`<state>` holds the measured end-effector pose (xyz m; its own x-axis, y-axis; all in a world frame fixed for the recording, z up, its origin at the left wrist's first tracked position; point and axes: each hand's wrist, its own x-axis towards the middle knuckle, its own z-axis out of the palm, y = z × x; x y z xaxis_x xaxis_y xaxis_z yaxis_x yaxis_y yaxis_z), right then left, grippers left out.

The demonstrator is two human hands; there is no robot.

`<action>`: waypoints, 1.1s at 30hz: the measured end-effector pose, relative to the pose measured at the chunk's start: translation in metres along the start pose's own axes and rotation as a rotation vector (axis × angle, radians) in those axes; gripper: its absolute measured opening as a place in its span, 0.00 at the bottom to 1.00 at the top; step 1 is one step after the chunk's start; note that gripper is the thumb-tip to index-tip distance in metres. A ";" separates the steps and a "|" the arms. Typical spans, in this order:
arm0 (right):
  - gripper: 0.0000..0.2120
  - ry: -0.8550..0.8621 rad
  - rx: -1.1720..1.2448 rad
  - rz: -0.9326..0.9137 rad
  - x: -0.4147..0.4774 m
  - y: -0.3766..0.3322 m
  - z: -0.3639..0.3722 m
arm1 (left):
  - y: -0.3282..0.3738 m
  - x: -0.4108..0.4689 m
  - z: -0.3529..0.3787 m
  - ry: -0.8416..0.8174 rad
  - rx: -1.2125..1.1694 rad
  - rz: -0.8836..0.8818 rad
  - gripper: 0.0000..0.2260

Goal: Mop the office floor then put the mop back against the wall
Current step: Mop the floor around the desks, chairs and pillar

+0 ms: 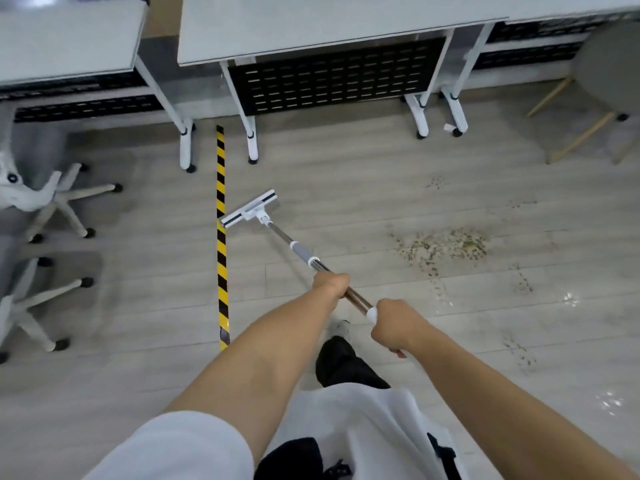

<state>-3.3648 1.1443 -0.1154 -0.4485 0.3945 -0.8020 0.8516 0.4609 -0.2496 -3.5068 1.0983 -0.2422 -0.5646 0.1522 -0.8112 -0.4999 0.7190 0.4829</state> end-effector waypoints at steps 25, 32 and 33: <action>0.07 0.082 0.218 0.153 0.288 -0.270 -0.099 | 0.230 0.306 -0.133 -0.004 0.342 0.105 0.18; 0.06 -0.049 0.411 0.300 0.293 -0.265 -0.056 | 0.184 0.316 -0.135 -0.093 0.401 0.083 0.16; 0.07 -0.094 0.508 0.328 0.294 -0.265 -0.054 | 0.182 0.315 -0.136 -0.093 0.403 0.086 0.16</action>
<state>-3.7371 1.1812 -0.2555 -0.1345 0.3690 -0.9196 0.9746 -0.1186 -0.1901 -3.8653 1.1846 -0.3650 -0.5225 0.2705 -0.8086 -0.1461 0.9059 0.3974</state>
